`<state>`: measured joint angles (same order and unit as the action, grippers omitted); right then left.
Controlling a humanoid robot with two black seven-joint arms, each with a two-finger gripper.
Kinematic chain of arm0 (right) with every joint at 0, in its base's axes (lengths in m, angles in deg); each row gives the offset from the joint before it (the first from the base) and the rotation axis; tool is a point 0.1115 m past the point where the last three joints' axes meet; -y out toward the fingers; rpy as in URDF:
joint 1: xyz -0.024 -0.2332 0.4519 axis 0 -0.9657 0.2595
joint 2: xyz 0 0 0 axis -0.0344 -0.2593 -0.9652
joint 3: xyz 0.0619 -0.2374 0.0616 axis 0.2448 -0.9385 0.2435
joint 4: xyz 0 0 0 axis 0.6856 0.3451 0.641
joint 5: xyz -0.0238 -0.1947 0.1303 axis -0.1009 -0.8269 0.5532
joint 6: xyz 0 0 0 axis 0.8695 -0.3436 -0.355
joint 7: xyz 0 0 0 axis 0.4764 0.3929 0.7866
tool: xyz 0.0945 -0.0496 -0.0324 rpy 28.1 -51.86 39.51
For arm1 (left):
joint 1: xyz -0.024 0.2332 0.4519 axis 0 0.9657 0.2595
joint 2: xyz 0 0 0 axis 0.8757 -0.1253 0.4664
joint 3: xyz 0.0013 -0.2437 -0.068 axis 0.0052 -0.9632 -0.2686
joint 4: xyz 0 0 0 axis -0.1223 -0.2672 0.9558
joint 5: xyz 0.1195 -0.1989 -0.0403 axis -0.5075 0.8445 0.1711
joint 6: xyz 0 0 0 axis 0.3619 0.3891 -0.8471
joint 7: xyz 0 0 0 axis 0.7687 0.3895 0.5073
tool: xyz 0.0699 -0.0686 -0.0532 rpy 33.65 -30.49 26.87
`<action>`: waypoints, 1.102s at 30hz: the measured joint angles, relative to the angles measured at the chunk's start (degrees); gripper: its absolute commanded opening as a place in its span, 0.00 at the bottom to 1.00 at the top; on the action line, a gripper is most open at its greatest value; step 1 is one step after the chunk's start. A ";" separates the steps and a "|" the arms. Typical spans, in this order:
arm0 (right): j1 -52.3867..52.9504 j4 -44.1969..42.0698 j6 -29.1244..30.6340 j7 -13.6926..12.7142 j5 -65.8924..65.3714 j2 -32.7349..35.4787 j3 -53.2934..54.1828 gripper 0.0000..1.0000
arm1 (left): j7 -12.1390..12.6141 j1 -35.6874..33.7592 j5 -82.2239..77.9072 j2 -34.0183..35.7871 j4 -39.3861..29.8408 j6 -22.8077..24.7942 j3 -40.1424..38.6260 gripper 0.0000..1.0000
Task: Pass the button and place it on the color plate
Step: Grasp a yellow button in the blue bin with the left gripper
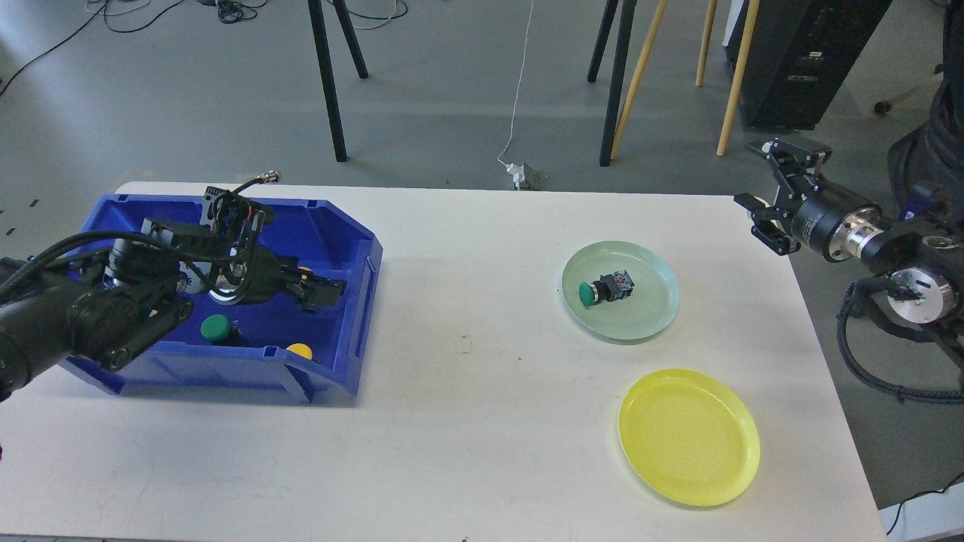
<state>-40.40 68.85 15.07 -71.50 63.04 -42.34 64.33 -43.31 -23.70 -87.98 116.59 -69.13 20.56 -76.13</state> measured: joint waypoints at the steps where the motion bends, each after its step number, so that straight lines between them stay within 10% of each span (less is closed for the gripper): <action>1: 0.00 0.00 0.00 0.00 0.00 0.00 0.00 0.78 | -0.12 0.00 -0.16 -0.18 0.58 -0.34 0.09 0.88; 15: 0.05 -0.01 -0.01 0.08 0.00 -0.09 -0.05 0.78 | -1.30 -0.58 -2.31 -0.24 2.81 -2.04 2.27 0.43; 33: 0.89 -0.44 -0.26 0.00 -0.17 -0.08 -0.47 0.78 | -2.87 -3.23 -1.53 11.28 -5.84 0.13 1.39 0.37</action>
<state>-39.50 68.41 14.81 -71.50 62.87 -42.42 63.87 -46.18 -26.92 -89.51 127.87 -74.97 20.69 -74.74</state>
